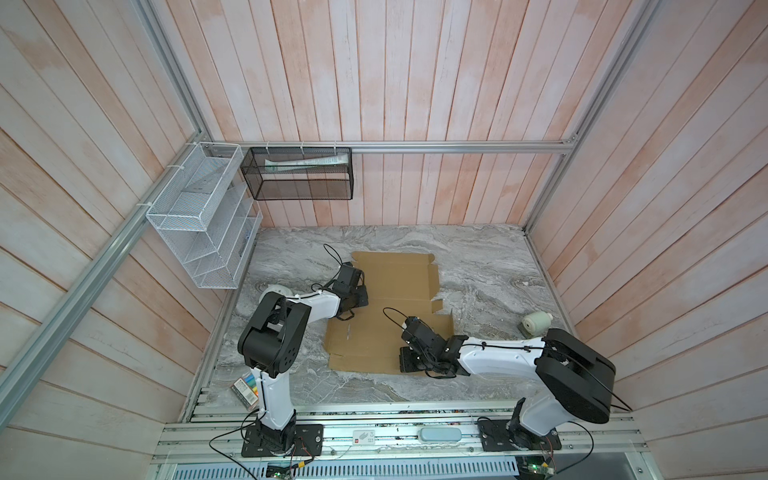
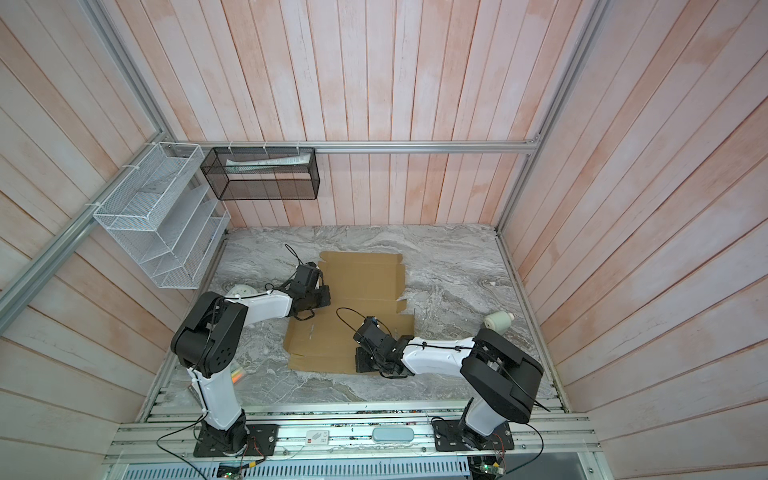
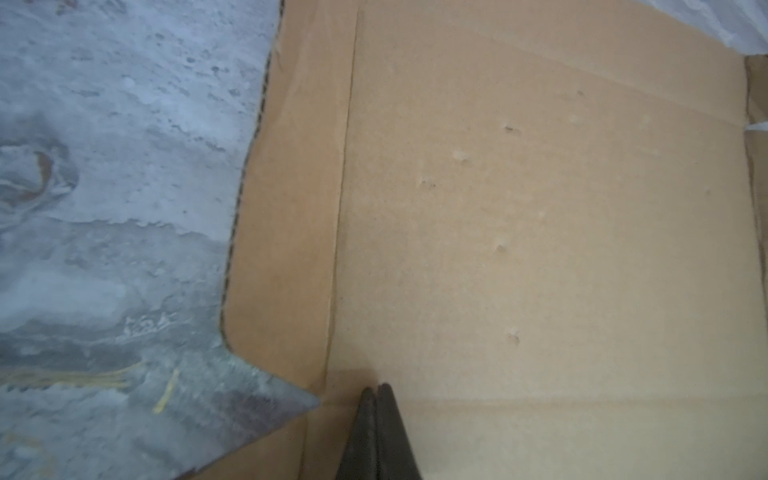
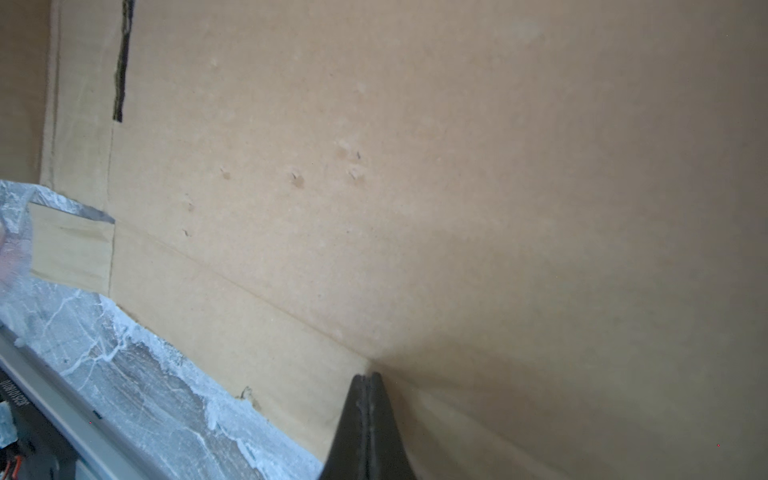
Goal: Fold the paper box
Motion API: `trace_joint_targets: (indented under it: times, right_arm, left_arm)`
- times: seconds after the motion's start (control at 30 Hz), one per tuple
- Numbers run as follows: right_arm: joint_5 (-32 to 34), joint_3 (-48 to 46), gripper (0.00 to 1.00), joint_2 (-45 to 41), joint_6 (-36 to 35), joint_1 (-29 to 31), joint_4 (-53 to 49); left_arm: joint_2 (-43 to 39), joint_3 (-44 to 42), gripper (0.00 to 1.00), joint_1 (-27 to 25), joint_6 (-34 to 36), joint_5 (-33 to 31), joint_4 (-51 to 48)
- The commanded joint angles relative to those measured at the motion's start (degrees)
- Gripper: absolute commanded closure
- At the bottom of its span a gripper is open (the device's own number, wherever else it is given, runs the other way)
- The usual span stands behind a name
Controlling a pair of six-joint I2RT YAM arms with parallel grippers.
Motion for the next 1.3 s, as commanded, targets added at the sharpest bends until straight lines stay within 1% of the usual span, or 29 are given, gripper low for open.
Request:
trace_joint_targets:
  times: [0.0,0.13,0.3,0.43,0.6,0.73,0.87,1.0,1.13,1.27]
  right_arm:
    - [-0.2,-1.9,1.00,1.4,0.1,-2.4,-1.3]
    - [-1.6,-2.1,1.00,2.6,-1.2,-6.1,-2.0]
    - [-1.1,0.0,1.00,4.2,-3.9,-10.8,-5.4]
    - [-0.9,3.2,1.00,4.6,-7.7,-16.0,-7.6]
    - [-1.1,8.1,1.00,5.3,-12.8,-21.8,-9.6]
    - [-0.1,13.7,1.00,6.9,-17.4,-24.7,-11.8]
    - [2.0,18.2,1.00,6.5,-20.2,-25.3,-15.1]
    - [1.1,17.6,1.00,2.9,-20.7,-24.7,-15.3]
    - [0.6,14.3,1.00,-1.0,-18.5,-22.3,-14.5]
    - [1.2,11.4,1.00,-3.0,-14.7,-17.8,-13.9]
  left_arm:
    - [-1.5,-3.2,1.00,0.8,-1.2,-0.9,-1.1]
    - [-3.3,-6.3,1.00,0.9,-2.3,0.6,0.0]
    - [-6.4,-11.6,1.00,0.6,-5.0,3.8,2.9]
    - [-8.6,-14.5,1.00,-0.3,-6.8,5.6,4.5]
    - [-11.6,-15.9,1.00,-2.4,-8.6,7.5,5.1]
    - [-15.6,-16.0,1.00,-3.3,-9.9,8.2,4.4]
    - [-20.0,-13.5,1.00,-3.2,-8.1,6.0,0.2]
    - [-21.9,-8.9,1.00,-1.8,-4.4,3.3,-4.1]
    - [-19.2,-4.7,1.00,1.2,-1.8,3.3,-5.9]
    - [-14.1,-0.8,1.00,2.8,0.0,2.9,-6.4]
